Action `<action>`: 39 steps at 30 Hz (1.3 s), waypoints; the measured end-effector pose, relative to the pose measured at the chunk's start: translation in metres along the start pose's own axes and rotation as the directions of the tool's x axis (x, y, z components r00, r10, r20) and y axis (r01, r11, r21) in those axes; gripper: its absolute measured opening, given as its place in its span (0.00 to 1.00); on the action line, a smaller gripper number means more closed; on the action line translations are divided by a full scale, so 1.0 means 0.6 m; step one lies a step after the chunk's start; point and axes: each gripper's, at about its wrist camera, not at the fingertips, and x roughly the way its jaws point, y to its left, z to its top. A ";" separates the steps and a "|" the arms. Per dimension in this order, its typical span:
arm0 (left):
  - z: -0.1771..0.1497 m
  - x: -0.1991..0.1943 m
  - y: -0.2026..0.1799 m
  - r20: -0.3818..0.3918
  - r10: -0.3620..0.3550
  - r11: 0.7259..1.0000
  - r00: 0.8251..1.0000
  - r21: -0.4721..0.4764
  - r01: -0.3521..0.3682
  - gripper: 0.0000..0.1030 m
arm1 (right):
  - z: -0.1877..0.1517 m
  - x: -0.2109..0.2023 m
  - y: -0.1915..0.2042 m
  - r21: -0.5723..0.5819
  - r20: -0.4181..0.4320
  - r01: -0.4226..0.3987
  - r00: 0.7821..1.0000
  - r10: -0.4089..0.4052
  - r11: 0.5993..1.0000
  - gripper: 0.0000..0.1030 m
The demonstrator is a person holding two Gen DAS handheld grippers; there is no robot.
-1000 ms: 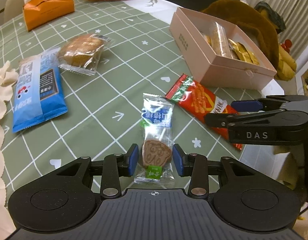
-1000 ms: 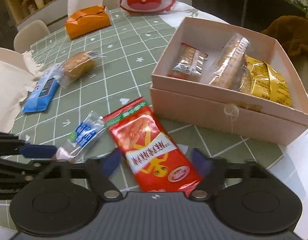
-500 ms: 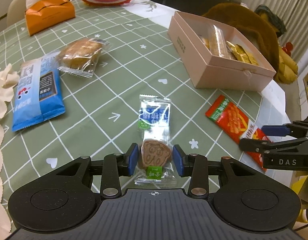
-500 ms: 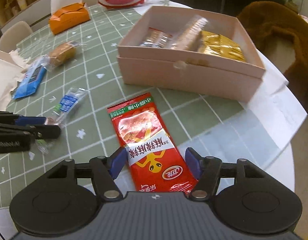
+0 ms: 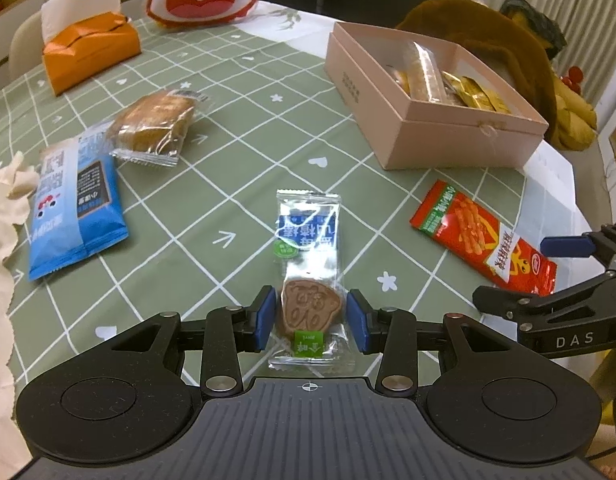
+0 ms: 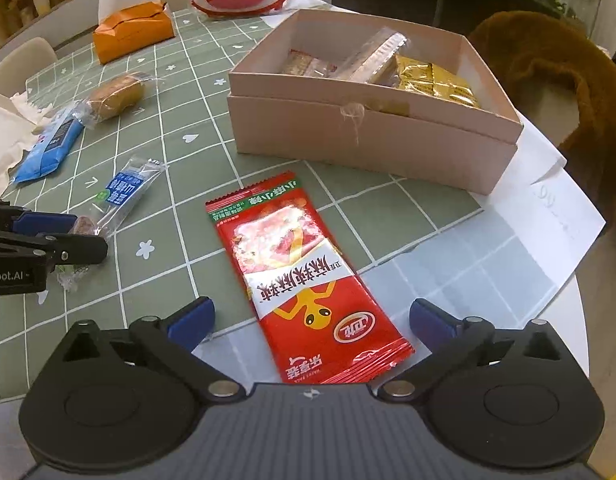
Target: Organize snacks
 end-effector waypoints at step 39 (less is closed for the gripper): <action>-0.006 -0.012 0.030 -0.029 -0.100 0.988 0.995 -0.125 0.096 0.43 | 0.020 -0.006 0.013 0.074 -0.041 -0.116 0.992 0.119 0.990 0.93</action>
